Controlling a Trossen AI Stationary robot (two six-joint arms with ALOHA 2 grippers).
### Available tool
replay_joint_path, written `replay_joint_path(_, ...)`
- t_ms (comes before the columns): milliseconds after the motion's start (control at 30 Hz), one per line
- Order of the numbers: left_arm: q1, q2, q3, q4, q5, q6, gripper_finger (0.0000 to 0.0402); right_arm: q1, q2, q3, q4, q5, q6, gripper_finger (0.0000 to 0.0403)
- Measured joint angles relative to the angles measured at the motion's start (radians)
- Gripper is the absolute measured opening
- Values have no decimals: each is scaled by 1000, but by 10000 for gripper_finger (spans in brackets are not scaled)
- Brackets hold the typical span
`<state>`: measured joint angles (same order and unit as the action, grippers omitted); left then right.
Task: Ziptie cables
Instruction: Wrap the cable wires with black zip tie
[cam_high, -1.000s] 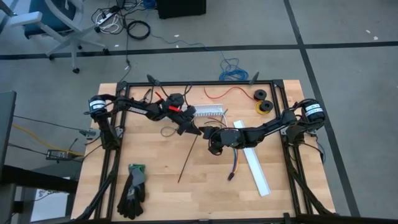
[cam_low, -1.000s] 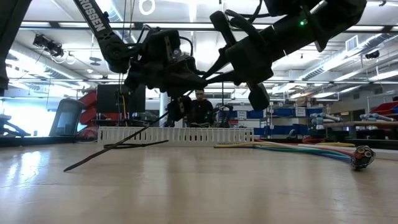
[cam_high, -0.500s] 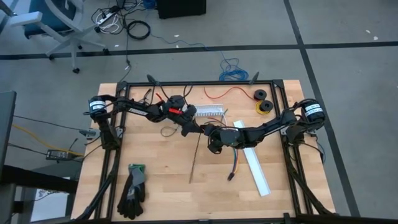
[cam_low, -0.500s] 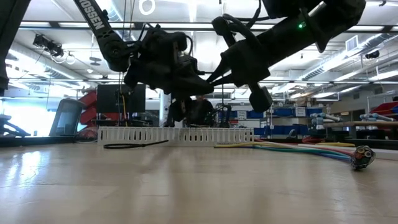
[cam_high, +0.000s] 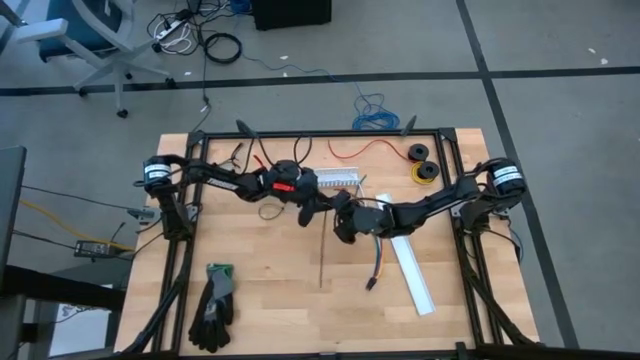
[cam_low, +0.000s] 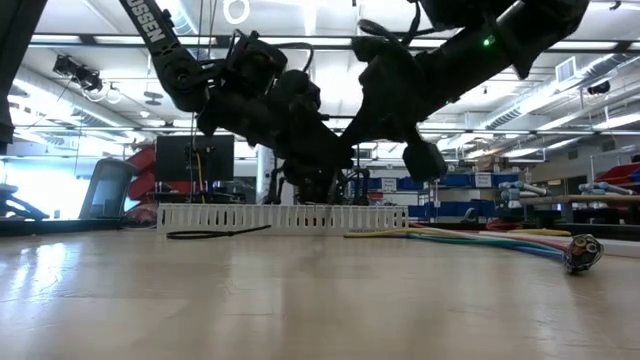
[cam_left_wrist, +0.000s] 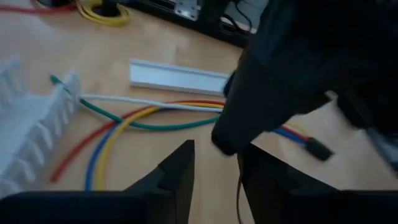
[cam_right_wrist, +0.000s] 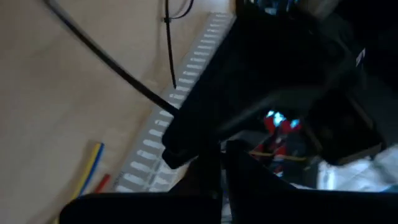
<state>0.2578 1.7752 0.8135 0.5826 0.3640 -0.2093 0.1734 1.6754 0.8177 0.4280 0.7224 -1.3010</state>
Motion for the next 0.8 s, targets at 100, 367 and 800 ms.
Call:
replay_joint_path(100, -16, 0, 0, 5, -55, 72, 133, -4, -59, 1, -116, -10, 131, 0)
replay_joint_path(367, -73, 0, 1, 71, -207, 252, 133, -13, -200, 2, -439, -85, 457, 0)
replay_joint_path(800, -170, 0, 94, 54, -466, 465, 133, -10, -251, 2, -696, -191, 731, 0)
